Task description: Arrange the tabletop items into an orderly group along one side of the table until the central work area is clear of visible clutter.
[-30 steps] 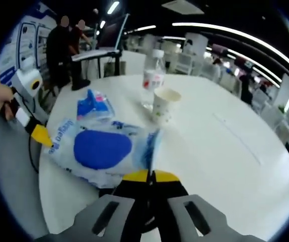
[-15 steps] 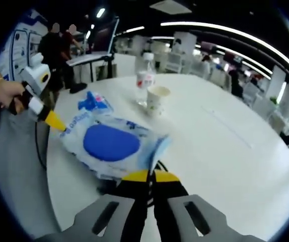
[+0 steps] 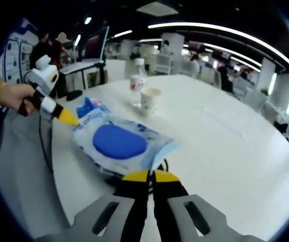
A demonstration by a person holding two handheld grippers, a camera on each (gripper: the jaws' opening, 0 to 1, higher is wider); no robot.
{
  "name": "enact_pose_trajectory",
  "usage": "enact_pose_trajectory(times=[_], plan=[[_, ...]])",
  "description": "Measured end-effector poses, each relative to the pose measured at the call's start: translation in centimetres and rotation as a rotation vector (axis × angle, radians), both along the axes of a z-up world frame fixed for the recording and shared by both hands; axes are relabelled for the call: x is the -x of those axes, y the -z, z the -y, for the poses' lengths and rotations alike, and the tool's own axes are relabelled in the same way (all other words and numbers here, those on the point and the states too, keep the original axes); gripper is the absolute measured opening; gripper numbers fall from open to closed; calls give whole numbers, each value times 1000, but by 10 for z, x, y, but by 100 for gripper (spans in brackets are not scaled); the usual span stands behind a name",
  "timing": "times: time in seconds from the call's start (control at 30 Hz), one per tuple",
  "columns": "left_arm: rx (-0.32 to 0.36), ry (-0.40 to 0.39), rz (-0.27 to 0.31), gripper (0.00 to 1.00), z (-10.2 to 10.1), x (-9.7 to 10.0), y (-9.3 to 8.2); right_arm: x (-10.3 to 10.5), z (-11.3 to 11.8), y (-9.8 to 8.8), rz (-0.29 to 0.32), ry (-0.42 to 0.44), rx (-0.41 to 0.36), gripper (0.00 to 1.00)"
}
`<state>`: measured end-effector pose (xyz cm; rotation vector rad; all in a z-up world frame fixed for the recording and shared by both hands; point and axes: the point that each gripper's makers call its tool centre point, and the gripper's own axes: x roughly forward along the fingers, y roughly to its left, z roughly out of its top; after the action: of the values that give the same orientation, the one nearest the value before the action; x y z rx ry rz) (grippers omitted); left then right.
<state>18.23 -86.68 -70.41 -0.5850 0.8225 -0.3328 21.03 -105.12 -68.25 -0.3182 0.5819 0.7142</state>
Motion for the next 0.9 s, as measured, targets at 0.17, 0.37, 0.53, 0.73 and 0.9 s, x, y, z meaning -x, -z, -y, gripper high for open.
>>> enact_pose_trajectory(times=[0.17, 0.37, 0.53, 0.73, 0.9], plan=[[-4, 21, 19, 0, 5, -10, -3, 5, 6, -3, -7, 42, -20, 0], [-13, 51, 44, 0, 12, -20, -7, 8, 15, -5, -1, 91, -41, 0], [-4, 70, 48, 0, 20, -29, -7, 8, 23, -6, 7, 143, -36, 0], [4, 100, 86, 0, 31, -43, -13, 5, 34, -9, 16, 200, -49, 0], [6, 112, 98, 0, 39, -54, -13, 0, 40, -13, 21, 234, -72, 0]])
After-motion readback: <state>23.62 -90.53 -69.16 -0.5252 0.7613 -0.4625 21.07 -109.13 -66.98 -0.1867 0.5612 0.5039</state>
